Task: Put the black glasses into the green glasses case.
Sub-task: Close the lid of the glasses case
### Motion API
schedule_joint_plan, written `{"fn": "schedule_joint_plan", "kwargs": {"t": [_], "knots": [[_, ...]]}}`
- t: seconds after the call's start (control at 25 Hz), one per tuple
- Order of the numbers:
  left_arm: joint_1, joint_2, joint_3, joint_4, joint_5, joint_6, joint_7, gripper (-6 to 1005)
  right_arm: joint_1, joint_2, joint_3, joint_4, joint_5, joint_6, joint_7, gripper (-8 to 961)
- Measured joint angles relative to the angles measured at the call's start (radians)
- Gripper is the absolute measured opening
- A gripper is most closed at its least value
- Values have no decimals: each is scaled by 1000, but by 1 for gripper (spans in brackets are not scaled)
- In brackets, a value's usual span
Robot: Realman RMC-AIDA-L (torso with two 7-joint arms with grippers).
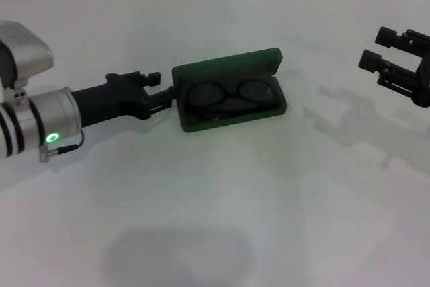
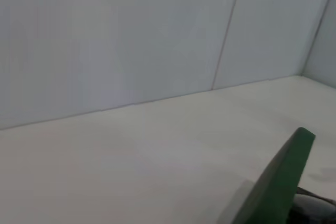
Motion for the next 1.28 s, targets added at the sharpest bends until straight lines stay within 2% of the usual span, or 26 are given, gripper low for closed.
{"fn": "schedule_joint_plan", "kwargs": {"t": [0.24, 0.52, 0.6, 0.76, 1.0, 1.16, 1.28], "knots": [[35, 8, -13, 23, -28, 3, -4, 532, -7, 2, 18, 9, 9, 0, -11, 588], [54, 8, -66, -1, -282, 6, 22, 531, 26, 4, 29, 173, 127, 19, -194, 590], [40, 7, -65, -6, -297, 24, 18, 531, 39, 5, 27, 205, 138, 50, -234, 591], [-39, 3, 11, -13, -268, 34, -34, 531, 71, 6, 17, 242, 139, 123, -248, 592], [-204, -2, 130, -49, -191, -83, -151, 532, 90, 7, 15, 273, 132, 148, -255, 595], [-268, -5, 253, -55, -138, -231, -254, 532, 89, 8, 14, 283, 131, 149, -260, 596], [-288, -8, 333, -58, -133, -285, -287, 532, 83, 8, 13, 285, 131, 147, -261, 597]]}}
